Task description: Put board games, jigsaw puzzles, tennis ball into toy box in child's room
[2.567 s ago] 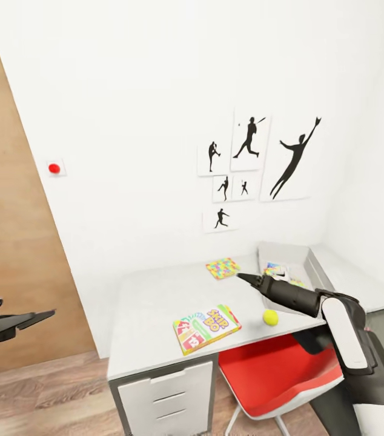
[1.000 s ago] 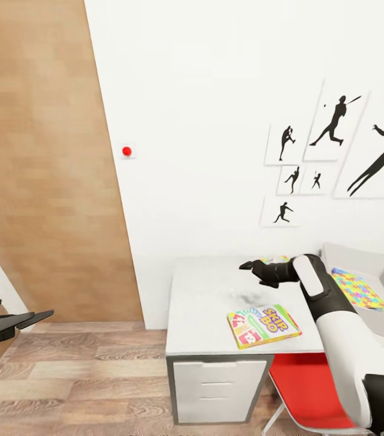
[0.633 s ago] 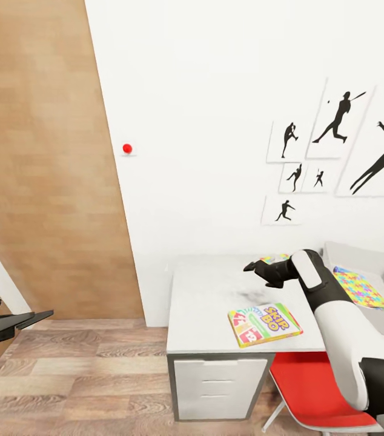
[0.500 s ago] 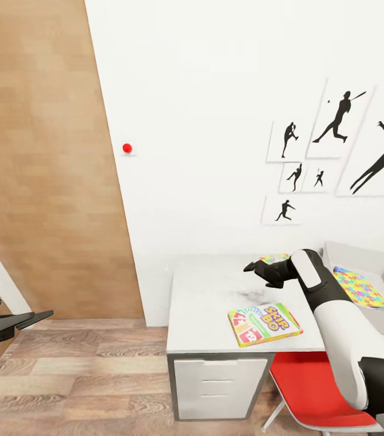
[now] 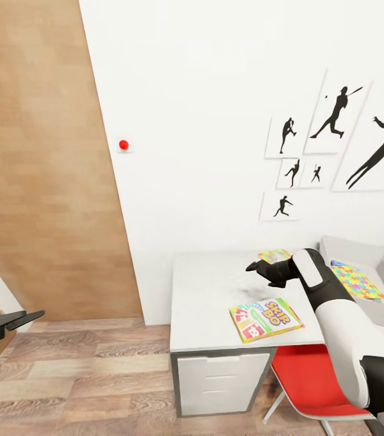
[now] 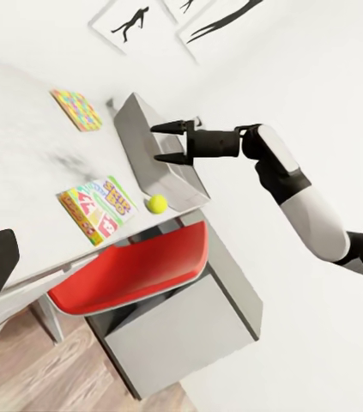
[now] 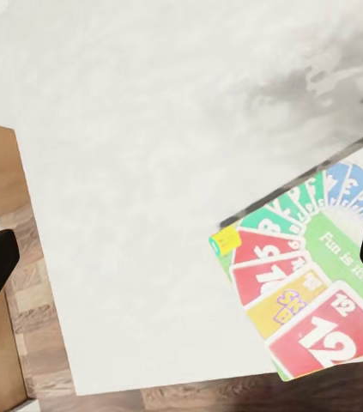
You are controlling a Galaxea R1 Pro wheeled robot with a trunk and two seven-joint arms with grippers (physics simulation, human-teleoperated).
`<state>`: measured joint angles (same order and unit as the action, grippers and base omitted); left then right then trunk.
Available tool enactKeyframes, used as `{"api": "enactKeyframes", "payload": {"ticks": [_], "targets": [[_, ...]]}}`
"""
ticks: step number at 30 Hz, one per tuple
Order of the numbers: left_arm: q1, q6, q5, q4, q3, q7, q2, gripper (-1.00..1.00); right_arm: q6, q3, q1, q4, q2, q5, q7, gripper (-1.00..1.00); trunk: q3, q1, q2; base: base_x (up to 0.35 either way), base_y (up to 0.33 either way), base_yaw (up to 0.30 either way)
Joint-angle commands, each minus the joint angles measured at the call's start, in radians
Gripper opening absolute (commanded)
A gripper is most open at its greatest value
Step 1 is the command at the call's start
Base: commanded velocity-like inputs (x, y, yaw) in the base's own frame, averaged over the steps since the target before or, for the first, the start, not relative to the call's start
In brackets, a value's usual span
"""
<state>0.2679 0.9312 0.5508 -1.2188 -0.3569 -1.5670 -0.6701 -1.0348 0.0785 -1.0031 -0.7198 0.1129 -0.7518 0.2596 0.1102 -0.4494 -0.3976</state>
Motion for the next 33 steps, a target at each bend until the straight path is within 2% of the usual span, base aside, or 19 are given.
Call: {"api": "enactKeyframes", "payload": {"ticks": [1, 20, 33], "targets": [[0.001, 0.009, 0.000, 0.000, -0.001, -0.004, -0.001, 1.00, -0.003, 0.001, -0.001, 0.000, 0.001, -0.011, 0.010, 1.00, 0.004, -0.001, -0.002, 0.000, 0.052, -0.123], [0.001, -0.008, -0.002, 0.002, -0.005, -0.004, -0.001, 1.00, 0.002, 0.000, -0.002, 0.000, 0.007, -0.010, 0.016, 1.00, 0.030, -0.001, -0.002, 0.017, 0.009, -0.128], [0.001, -0.008, -0.002, 0.003, -0.005, -0.004, -0.001, 1.00, 0.000, 0.001, -0.002, 0.000, 0.006, -0.011, 0.094, 1.00, 0.049, -0.001, -0.002, 0.071, 0.000, -0.129]]}}
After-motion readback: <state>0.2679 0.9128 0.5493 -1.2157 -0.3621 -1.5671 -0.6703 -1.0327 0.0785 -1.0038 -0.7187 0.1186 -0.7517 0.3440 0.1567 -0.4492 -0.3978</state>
